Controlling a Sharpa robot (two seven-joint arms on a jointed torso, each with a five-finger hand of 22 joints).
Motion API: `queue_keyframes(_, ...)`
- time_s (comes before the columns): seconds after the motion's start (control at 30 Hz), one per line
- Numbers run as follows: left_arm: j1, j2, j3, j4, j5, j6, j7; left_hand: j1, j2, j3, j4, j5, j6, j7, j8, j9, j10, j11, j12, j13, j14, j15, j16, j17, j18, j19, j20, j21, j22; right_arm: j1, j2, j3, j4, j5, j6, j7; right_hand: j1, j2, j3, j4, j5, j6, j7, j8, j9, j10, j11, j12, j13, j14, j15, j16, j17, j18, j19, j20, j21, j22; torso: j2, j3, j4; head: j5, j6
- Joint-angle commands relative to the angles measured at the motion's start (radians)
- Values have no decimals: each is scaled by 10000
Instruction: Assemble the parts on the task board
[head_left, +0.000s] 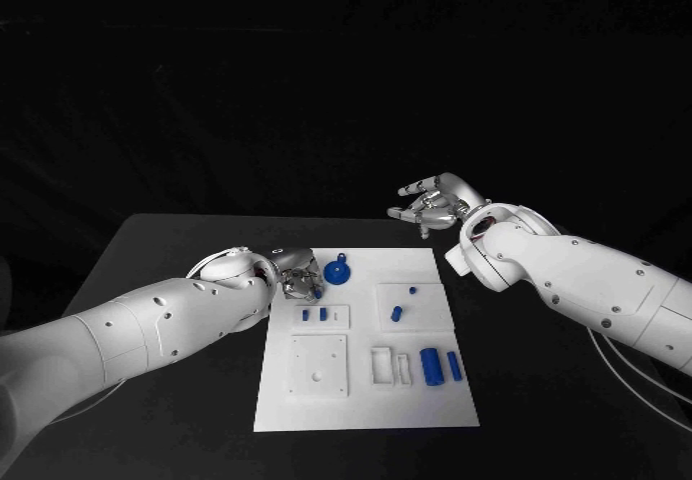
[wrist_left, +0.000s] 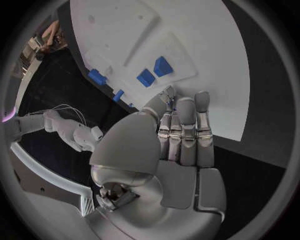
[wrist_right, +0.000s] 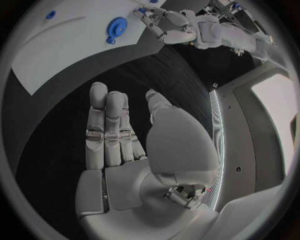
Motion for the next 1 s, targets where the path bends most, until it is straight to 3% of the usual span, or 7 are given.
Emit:
queue_keyframes(0.03,-75,2,-58,-22,-201,569,-186,17,64,-78,-11,-61,58,-2,23,2,53,-33,-32,1,-15,-24,55,14,107,-42,10,36,193,-1,7,6,8,-19,28,81,-37,79,38,-31,41,32,1,28,16,-25,-10,-49,-16,-24,15,48,-36,207,313,52,-29,-30,-9,3,11,-9,-9)
queue_keyframes(0.2,-75,1,-62,-22,-125,346,-85,59,34,-82,-52,-86,-327,64,3,-31,103,-25,-33,1,-5,-24,69,13,102,-20,6,35,188,-1,5,6,9,-19,45,77,-47,83,30,-45,37,159,-5,36,23,-50,-5,-62,-22,-44,21,37,-41,205,302,56,-38,-34,-13,-9,14,-18,-13)
queue_keyframes(0.3,-75,-12,-63,-20,-84,191,-44,65,-41,-22,-114,-86,-1277,5,-1,-53,109,-47,-34,1,2,-33,71,8,103,-1,6,37,186,-1,2,6,7,-19,108,70,-62,85,26,-46,41,215,7,37,26,-197,38,-160,-73,-40,42,39,-43,209,305,64,-41,-37,-12,-8,10,-15,-9)
queue_keyframes(0.43,-75,-52,-63,-20,-55,-6,-21,54,-149,53,-162,-100,-1941,-122,0,-51,77,-41,-34,0,-15,-29,53,-4,97,3,5,29,184,-2,-7,6,2,-19,230,71,-88,74,28,-80,33,229,47,37,25,-402,134,-582,-139,2,104,110,-32,317,343,138,17,-17,-10,-11,13,-18,-4)
queue_keyframes(0.83,-75,-214,-58,-19,27,-454,-8,-34,-521,369,-163,-97,-2623,-126,-10,-62,-1040,364,-36,-7,-139,242,42,-40,310,-46,239,-30,187,-18,-77,6,13,-136,838,60,-135,80,-169,-593,2,514,142,42,34,-1290,426,-1231,-174,68,290,317,-116,587,364,328,287,-83,-17,-11,12,-22,23)
queue_keyframes(0.9,-75,-264,-56,4,32,-483,-14,-23,-574,426,-158,-97,-2664,-145,-13,-64,-1076,381,-36,-7,-147,259,47,-51,349,-42,268,-30,192,-33,-109,6,23,-193,985,52,-111,117,-194,-742,-33,873,116,55,48,-1379,438,-1248,-182,71,294,351,-131,605,363,338,320,-100,-15,-15,13,-24,28)
queue_keyframes(1.0,-74,-373,-47,54,44,-550,3,6,-643,530,-139,-86,-2589,-109,-9,-61,-1094,393,-39,-8,-157,272,59,-71,393,-47,296,-19,199,-73,-169,6,26,-416,1250,46,153,372,-25,-1290,-30,2171,-34,176,136,-1348,381,-1252,-188,114,247,436,-136,614,372,306,442,-74,-17,-15,7,-36,44)
